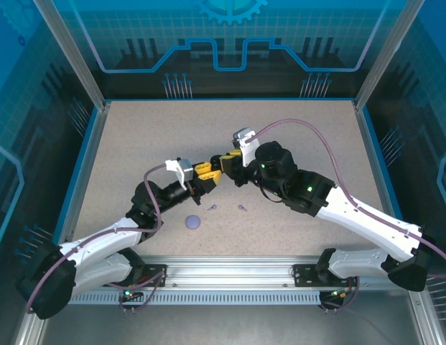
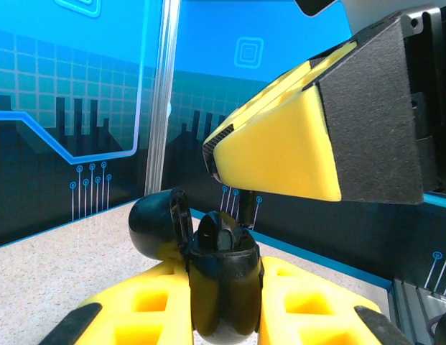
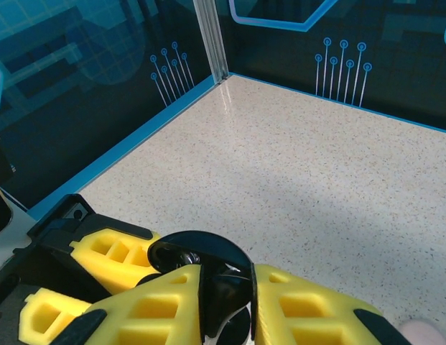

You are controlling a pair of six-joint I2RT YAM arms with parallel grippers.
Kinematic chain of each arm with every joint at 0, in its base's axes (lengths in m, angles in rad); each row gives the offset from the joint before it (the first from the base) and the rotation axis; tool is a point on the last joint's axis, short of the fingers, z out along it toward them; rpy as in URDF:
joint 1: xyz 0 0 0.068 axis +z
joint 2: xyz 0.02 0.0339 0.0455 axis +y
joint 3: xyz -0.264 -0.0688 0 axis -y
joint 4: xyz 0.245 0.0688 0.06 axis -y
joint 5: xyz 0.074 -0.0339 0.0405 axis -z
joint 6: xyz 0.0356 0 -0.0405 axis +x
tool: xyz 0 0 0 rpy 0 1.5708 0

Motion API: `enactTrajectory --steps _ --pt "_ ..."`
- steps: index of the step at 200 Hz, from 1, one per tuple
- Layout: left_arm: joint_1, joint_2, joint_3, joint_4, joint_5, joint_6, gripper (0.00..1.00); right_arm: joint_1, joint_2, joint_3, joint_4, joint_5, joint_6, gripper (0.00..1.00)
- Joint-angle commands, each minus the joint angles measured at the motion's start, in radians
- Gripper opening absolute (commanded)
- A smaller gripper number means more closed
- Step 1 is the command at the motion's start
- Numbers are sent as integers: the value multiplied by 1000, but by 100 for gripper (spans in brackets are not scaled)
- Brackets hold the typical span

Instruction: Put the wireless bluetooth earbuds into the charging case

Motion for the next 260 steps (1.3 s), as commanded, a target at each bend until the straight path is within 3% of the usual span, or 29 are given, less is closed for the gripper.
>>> enactTrajectory --steps 1,142,217,260 --pt "-8 -1 29 56 21 -6 3 15 8 30 41 18 -13 21" --pt "-8 -2 28 59 14 -9 3 16 36 23 5 -43 18 22" --pt "-8 -2 24 59 14 -10 3 3 -4 68 -39 -41 9 42" --pt "-8 -6 19 59 14 -11 3 -69 -69 77 -44 -145 47 60"
